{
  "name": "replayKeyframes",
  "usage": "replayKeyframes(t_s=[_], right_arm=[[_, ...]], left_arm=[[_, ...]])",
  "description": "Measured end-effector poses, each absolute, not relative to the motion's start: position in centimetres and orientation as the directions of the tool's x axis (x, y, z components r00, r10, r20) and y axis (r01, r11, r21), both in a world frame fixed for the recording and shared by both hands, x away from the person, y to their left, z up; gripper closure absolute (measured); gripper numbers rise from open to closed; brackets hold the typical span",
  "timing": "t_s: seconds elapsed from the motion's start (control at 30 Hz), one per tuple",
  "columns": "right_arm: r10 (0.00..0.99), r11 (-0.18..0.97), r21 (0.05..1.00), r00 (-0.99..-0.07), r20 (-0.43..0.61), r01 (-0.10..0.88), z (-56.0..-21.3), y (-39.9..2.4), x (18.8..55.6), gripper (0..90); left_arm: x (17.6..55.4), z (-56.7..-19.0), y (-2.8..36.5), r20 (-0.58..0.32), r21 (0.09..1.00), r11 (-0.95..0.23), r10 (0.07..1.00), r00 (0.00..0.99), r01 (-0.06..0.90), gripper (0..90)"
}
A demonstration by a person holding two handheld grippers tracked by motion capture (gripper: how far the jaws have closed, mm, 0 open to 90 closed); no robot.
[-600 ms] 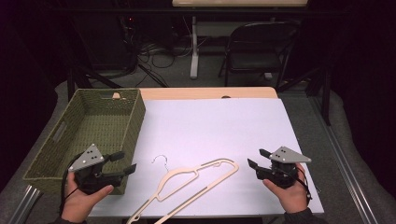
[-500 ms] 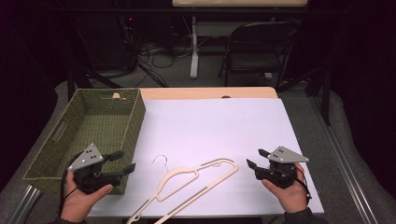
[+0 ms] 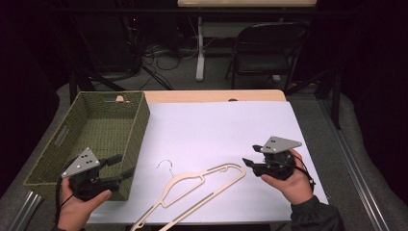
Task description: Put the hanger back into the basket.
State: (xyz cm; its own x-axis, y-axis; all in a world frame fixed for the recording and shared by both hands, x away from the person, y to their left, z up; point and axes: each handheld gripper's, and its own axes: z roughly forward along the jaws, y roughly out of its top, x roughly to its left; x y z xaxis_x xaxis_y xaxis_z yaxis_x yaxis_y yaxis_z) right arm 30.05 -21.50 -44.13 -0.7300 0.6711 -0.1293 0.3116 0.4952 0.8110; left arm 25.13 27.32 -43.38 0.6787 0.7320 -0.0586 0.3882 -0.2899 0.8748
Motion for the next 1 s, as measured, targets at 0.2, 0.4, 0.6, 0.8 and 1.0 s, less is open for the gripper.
replayKeyframes(t_s=[0.2, 0.4, 0.6, 0.8, 1.0], right_arm=[[0.574, 0.584, 0.776, -0.797, -0.189, 0.237, -41.3, -18.8, 30.9, 46.0], [0.448, 0.674, 0.704, -0.882, -0.148, 0.224, -41.0, -15.6, 32.2, 48.7], [0.337, 0.772, 0.61, -0.928, -0.159, 0.176, -41.4, -12.6, 33.1, 50.3], [0.286, 0.8, 0.577, -0.95, -0.123, 0.166, -41.6, -10.7, 33.8, 49.8], [0.222, 0.842, 0.525, -0.966, -0.13, 0.123, -42.1, -8.9, 34.3, 50.5]], left_arm=[[25.0, -43.2, 27.7, -0.062, 0.879, -0.278, 0.738, 0.672, 0.387, 36.1], [25.0, -43.1, 27.6, -0.063, 0.88, -0.277, 0.737, 0.673, 0.386, 36.3], [25.0, -43.1, 27.4, -0.063, 0.88, -0.279, 0.732, 0.678, 0.384, 36.4], [25.1, -43.3, 27.4, -0.067, 0.877, -0.283, 0.729, 0.681, 0.39, 36.4], [25.1, -43.4, 27.5, -0.073, 0.876, -0.277, 0.732, 0.677, 0.394, 36.3]])
